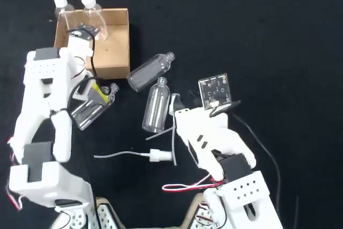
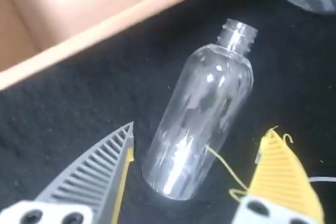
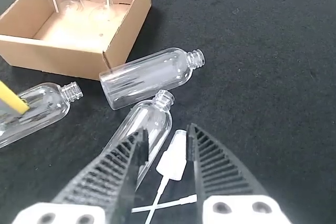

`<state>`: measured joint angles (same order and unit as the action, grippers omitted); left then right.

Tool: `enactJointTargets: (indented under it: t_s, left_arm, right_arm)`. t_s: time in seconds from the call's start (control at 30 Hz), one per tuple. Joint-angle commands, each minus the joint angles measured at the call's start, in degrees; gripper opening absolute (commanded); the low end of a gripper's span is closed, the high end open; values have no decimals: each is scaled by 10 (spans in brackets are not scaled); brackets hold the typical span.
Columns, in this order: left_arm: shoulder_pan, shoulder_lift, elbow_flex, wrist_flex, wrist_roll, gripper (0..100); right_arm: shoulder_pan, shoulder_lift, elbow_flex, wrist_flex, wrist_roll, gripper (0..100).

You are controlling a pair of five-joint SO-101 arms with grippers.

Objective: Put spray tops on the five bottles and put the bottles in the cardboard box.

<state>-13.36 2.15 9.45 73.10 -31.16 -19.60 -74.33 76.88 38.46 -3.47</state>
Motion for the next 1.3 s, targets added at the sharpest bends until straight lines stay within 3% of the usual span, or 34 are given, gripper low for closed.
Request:
enactJointTargets:
  t_s: [0.0, 0.3, 0.63, 0.87, 1.13, 1.27]
  left_arm:
    - [10, 25, -58, 0, -3, 360]
    - [61, 110, -75, -25, -64, 360]
    - [62, 149, -73, -90, -68, 360]
    - [59, 144, -54, -75, -67, 357]
    - [64, 143, -51, -73, -63, 99]
    - [52, 116, -40, -58, -63, 70]
  right_arm:
    - [-6, -11, -3, -18, 4, 120]
    - [-6, -11, -3, -18, 4, 120]
    - [-6, -11, -3, -18, 5, 120]
    - [-6, -11, -3, -18, 5, 120]
    - [-6, -11, -3, -18, 5, 120]
    - [-6, -11, -3, -18, 5, 120]
